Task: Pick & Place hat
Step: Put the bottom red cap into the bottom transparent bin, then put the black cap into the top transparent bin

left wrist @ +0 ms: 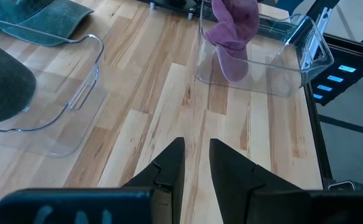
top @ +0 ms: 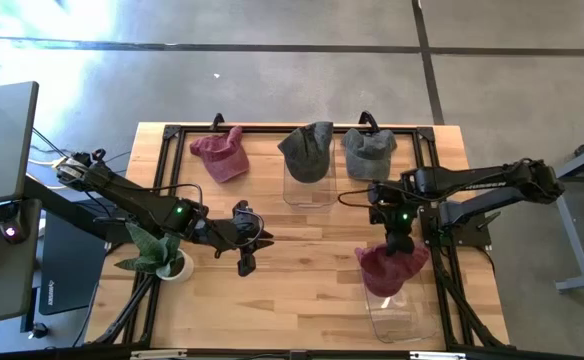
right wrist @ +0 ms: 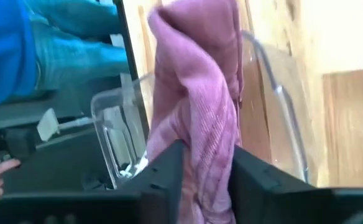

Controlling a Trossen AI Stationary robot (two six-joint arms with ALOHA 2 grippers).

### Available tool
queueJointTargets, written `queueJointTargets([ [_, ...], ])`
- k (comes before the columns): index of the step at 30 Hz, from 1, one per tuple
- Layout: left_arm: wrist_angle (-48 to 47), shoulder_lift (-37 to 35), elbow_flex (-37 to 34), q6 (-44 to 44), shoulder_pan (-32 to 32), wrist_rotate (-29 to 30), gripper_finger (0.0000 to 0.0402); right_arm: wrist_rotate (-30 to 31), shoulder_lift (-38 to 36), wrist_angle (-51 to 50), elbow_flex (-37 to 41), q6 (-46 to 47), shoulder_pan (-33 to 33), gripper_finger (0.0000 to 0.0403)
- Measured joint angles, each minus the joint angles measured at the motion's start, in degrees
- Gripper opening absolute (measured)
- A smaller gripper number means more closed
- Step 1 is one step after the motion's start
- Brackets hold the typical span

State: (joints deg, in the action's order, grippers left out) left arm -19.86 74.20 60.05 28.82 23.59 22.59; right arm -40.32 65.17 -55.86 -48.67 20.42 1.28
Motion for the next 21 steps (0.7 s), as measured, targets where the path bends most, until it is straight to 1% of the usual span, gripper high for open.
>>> queueJointTargets([
  [3,0.0,0.0,0.0,0.0,0.0,-0.3,0.0071,1.1,0.0,-0.7,-2.1,0.3,1.4,0.0152],
  [6,0.0,0.0,0.0,0.0,0.0,-1.3,0.0071,3.8,0.0,-2.8,-4.8,1.9,2.9,0.0175],
  [9,0.0,0.0,0.0,0.0,0.0,-2.2,0.0071,7.4,0.0,-5.1,-8.1,2.2,4.2,0.0180],
  [12,0.3,0.0,0.0,0.2,0.0,-3.2,0.0071,11.9,0.0,-5.7,-11.4,4.4,5.1,0.0181],
  [16,-2.4,-0.9,3.2,0.2,0.0,-4.5,0.0071,18.9,0.0,-4.5,-15.3,9.6,5.5,0.0181],
  [18,-6.0,-0.9,5.9,-0.6,0.0,-5.2,0.0071,23.1,0.0,-2.9,-16.4,11.3,5.5,0.0181],
  [21,-14.6,-0.9,10.5,-2.5,0.0,-5.3,0.0071,28.8,0.0,-3.1,-17.3,14.9,6.8,0.0182],
])
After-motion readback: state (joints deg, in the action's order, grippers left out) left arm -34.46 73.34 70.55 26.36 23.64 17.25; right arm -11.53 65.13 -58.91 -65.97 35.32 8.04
